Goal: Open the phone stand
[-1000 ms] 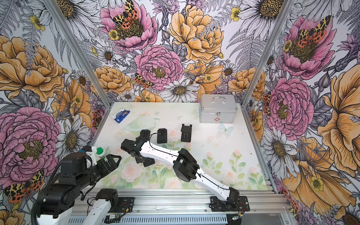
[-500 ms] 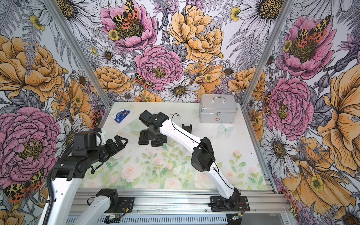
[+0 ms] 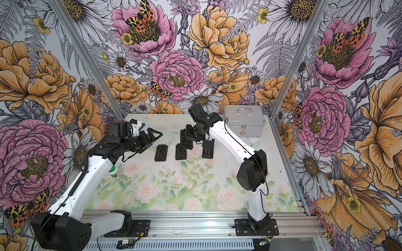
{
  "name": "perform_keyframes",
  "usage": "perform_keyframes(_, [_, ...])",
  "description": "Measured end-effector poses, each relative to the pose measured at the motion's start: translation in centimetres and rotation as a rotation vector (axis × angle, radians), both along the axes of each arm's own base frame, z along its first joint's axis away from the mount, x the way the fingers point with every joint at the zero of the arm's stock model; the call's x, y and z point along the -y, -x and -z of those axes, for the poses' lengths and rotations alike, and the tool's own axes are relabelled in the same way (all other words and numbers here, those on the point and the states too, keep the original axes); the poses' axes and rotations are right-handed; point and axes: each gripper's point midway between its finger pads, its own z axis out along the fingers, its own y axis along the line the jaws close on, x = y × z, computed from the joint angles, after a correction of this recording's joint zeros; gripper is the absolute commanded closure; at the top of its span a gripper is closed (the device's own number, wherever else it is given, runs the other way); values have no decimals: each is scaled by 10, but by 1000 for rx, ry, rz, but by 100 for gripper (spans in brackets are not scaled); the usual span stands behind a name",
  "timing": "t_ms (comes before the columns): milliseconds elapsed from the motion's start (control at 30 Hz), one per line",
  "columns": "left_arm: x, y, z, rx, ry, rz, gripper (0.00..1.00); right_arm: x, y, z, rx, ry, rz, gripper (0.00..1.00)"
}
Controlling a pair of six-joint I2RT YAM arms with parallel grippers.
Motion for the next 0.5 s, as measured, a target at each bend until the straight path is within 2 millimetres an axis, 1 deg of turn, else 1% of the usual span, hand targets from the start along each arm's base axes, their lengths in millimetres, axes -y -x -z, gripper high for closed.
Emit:
perform_keyframes(133, [17,-16,10,3,106,46,1,16,-5,-3,-27,-139,59,100])
perform_keyframes(233, [31,-24,18,6,197,83,1,20,-11,-4,-37,-262,94,100])
perform_keyframes(367, [56,-27,29,-9,291,154,1,16,-14,-1,-66,-406,120,100])
perform_keyframes(500, [80,-25,24,10,386,238,1,4,-18,-1,-81,-538,125,100])
